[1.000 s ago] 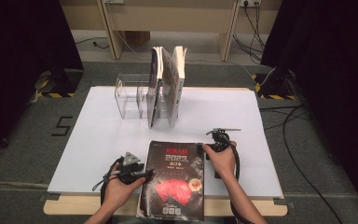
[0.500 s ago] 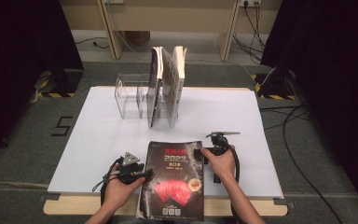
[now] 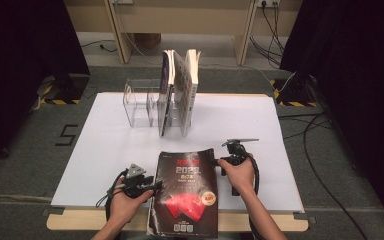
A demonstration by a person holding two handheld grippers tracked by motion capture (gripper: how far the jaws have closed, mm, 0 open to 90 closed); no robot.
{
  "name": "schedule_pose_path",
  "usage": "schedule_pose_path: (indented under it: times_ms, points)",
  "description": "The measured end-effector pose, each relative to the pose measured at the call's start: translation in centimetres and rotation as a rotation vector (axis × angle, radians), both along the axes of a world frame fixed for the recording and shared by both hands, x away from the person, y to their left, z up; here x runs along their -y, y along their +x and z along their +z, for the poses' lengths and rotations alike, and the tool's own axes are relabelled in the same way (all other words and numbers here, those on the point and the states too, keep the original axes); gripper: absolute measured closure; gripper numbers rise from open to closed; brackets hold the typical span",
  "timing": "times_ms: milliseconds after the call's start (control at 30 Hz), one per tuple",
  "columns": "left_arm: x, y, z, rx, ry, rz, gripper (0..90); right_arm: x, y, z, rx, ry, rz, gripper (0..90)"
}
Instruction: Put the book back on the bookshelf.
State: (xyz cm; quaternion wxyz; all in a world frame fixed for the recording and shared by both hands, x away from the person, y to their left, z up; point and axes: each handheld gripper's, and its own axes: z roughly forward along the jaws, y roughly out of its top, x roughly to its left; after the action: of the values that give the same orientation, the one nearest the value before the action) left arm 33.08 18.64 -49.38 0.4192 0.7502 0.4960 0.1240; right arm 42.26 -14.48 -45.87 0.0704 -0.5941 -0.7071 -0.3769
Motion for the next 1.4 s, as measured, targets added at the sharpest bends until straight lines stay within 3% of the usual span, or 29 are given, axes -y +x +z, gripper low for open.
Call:
schedule_pose_path:
  times_ms: [233,533,733,967,1167,1400]
  points:
    - [-0.6,-0.2,1.3,0.051,-0.02,0.039,46.6,-0.1,-0.6,1.7,0.074,0.057,0.002,87.8]
    - [-1.5,-0.7,3.7,0.13,-0.051,0.086,39.5,-1.8,-1.9,6.0,0.222,0.115,0.032,87.9]
    - [-2.4,-0.9,5.6,0.175,-0.082,0.113,35.0,-3.1,-2.2,8.7,0.29,0.158,0.064,88.0]
    - [-3.1,-0.9,6.7,0.201,-0.098,0.132,33.2,-5.1,-2.3,10.8,0.369,0.13,0.093,88.1]
    - [-3.0,-1.3,7.6,0.224,-0.107,0.131,32.9,-6.1,-2.6,12.3,0.421,0.154,0.104,88.0]
    - [-2.3,-1.5,9.1,0.253,-0.125,0.113,32.2,-7.7,-2.6,14.2,0.517,0.157,0.086,88.0]
